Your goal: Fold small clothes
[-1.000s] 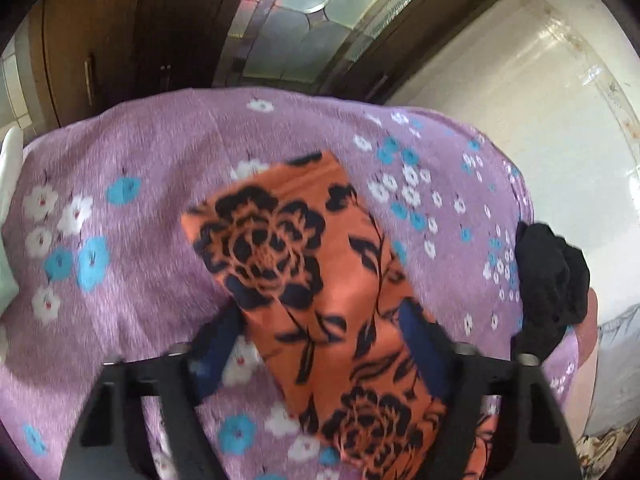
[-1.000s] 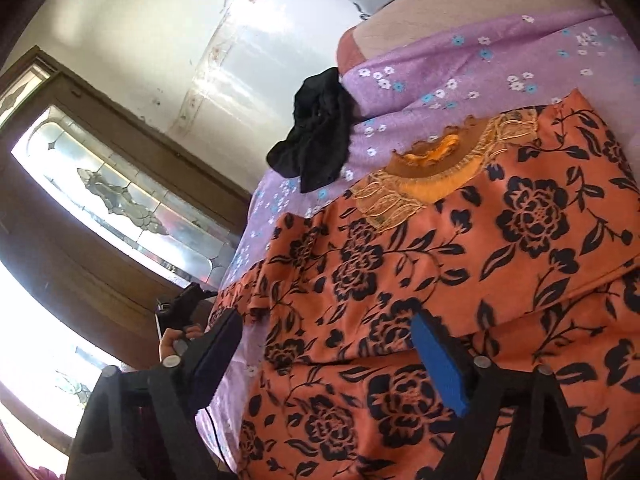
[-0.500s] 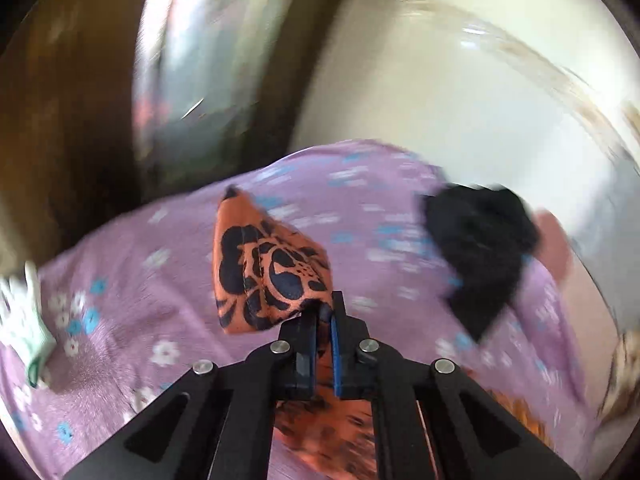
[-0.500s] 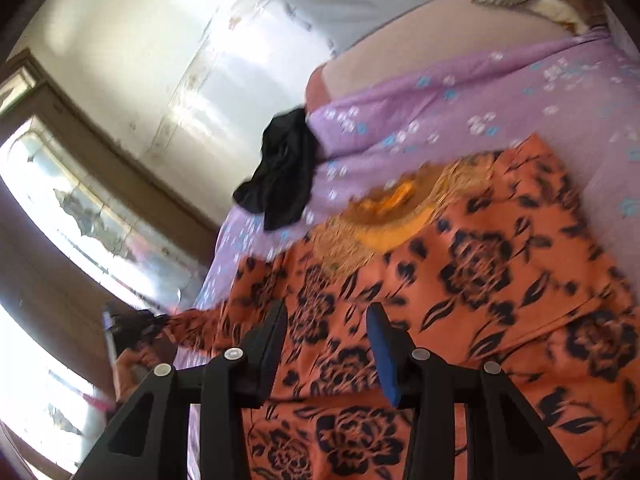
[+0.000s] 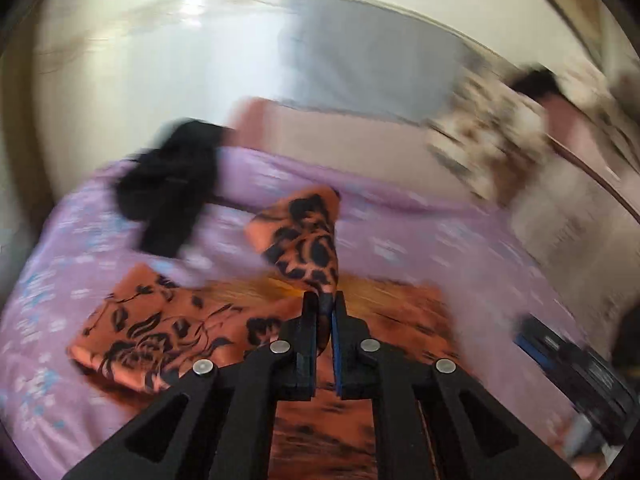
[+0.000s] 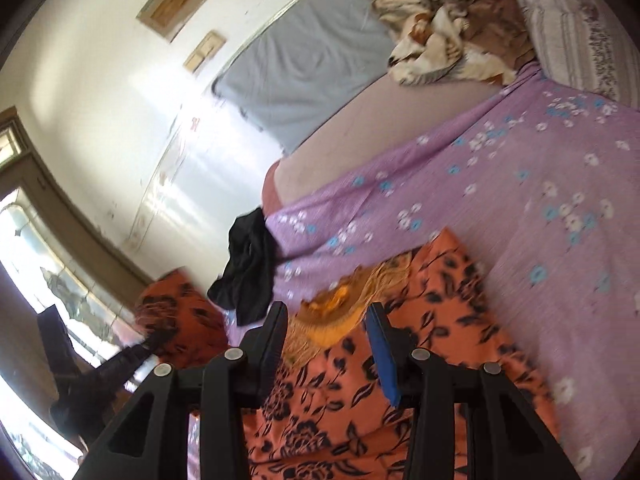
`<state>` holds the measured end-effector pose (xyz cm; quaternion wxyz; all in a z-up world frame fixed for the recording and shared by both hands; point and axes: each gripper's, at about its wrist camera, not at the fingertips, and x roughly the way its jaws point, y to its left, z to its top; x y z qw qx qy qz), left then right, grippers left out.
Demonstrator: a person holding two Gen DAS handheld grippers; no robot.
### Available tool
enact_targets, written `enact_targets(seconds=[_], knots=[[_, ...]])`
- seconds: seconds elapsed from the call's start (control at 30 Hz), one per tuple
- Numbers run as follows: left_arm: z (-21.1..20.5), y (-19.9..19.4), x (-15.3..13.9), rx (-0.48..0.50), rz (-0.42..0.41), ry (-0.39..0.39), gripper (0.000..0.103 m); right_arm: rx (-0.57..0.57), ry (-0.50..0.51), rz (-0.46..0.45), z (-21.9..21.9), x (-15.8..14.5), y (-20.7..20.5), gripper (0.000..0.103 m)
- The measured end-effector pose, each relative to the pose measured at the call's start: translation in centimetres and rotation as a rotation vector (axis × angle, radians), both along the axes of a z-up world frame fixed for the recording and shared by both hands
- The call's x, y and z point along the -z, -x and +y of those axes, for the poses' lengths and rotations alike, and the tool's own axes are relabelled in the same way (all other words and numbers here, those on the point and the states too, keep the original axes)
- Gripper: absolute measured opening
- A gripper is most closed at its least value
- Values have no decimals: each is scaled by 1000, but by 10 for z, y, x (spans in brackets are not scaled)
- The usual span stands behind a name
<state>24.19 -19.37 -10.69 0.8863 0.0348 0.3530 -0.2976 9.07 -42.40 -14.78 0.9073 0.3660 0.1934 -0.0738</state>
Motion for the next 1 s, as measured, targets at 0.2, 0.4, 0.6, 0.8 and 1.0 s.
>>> enact_targets(seconds=[0.2, 0.4, 0.6, 0.8, 1.0], knots=[[13, 21, -28, 38, -110, 76, 82, 24, -108, 65, -34, 11, -4, 70], [89, -16, -24, -191, -84, 41, 84, -22, -108, 196, -31, 31, -26, 73], [158, -61, 36, -443, 40, -65, 84, -76, -102, 306, -43, 67, -58, 62], [192, -83, 85, -564, 142, -154, 84, -104, -129, 439, -47, 109, -83, 55], [192, -95, 114, -569, 231, -251, 84, -147, -56, 492, -30, 112, -91, 10]])
